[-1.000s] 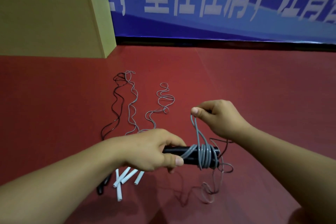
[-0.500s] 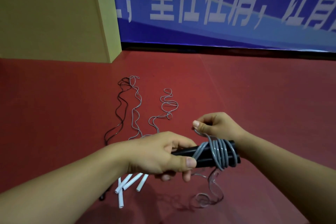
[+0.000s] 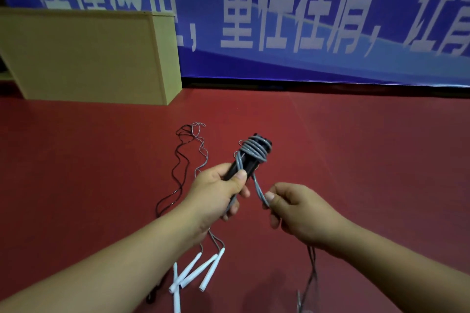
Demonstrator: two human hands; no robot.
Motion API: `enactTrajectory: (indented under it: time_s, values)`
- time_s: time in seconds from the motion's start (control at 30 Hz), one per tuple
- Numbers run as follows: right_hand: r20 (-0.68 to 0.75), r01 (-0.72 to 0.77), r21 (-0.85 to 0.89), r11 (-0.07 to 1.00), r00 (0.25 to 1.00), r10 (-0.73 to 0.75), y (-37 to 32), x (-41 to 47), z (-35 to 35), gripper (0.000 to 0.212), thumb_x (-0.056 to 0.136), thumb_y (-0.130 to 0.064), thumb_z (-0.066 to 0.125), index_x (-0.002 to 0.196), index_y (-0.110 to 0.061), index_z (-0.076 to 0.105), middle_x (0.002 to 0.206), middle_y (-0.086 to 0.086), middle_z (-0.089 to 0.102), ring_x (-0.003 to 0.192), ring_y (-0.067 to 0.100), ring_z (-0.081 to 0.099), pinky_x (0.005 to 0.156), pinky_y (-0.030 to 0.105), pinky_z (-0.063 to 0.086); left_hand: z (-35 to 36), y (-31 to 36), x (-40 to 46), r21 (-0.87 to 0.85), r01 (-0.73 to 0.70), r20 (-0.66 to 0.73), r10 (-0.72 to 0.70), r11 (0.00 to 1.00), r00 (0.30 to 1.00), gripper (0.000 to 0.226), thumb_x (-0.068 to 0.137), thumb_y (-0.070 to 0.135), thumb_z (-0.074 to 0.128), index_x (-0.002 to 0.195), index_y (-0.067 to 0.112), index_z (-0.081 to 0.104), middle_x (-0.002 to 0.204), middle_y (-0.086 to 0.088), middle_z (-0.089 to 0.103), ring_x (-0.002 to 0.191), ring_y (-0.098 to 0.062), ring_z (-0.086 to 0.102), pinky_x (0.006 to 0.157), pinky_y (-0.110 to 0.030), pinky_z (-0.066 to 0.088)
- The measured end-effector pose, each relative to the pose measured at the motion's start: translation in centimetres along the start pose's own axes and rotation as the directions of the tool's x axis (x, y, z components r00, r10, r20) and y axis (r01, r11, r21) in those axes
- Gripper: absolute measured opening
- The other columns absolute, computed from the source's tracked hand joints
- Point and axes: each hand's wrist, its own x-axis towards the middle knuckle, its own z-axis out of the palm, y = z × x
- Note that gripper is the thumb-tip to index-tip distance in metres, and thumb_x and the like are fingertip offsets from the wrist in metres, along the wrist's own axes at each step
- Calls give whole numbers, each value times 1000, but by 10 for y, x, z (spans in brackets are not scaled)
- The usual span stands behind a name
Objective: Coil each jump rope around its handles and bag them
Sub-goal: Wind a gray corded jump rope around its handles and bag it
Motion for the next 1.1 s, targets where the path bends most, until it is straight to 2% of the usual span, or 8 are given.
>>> enactTrajectory:
  time_s: [0.17,0.3,0.4,0.53,0.67,0.77,0.97,1.1]
  values:
    - [3,-56,62,996,998,56,-1,-2,-1,25,98,-32,51,86,-15,66,53,-4,57,47,11,45,53,27,39,-8,-7,12,184,37,-189,-1,982,982,23,99,20,54,79,16,63,58,6,63,40,-11,44,39,-18,33]
    - [107,-21,-56,998,994,26,-1,-9,-2,10,93,-31,60,96,-24,67,51,-9,54,47,9,49,52,25,42,-22,-15,21,270,82,-286,-2,959,958,19,99,22,54,84,19,64,69,0,67,45,-13,47,48,-21,40]
    - [59,-27,-158,987,998,37,0,-11,-2,12,92,-32,60,102,-25,64,55,-9,54,48,6,50,53,19,41,-32,-25,26,366,101,-321,24,925,947,17,97,24,55,84,18,64,72,0,70,51,-13,52,62,-28,45]
    - [46,-56,-199,978,997,67,-3,-11,-2,10,94,-31,57,98,-22,60,61,-8,56,49,1,46,49,15,35,-39,-35,32,416,146,-348,9,897,937,17,96,24,57,83,17,64,69,1,70,48,-13,53,59,-26,44]
    - [75,-64,-273,960,993,88,-8,-15,-5,19,92,-39,60,85,-21,60,68,-8,57,55,3,47,52,19,35,-43,-41,33,565,188,-313,-2,803,950,17,92,31,60,80,20,65,75,-1,72,64,-23,64,64,-31,50]
    - [67,-61,-266,962,994,81,-9,-18,-8,26,89,-43,63,80,-19,61,63,-8,54,54,4,46,54,21,37,-44,-43,31,661,194,-276,-7,725,961,17,90,37,62,80,24,65,76,1,71,77,-25,67,72,-36,54]
    - [15,-8,-152,988,1000,10,-12,-18,-10,25,92,-34,62,72,-20,58,55,-10,46,48,2,39,49,20,33,-40,-42,26,790,147,-158,-35,595,987,19,89,39,63,74,28,61,67,6,61,75,-23,63,69,-30,48]
    - [-80,20,-127,992,996,-31,-12,-18,-13,23,94,-28,59,72,-19,57,53,-10,44,45,1,37,46,16,30,-31,-40,22,858,62,-23,-83,510,996,14,89,41,62,83,28,62,71,7,61,78,-22,64,70,-31,50]
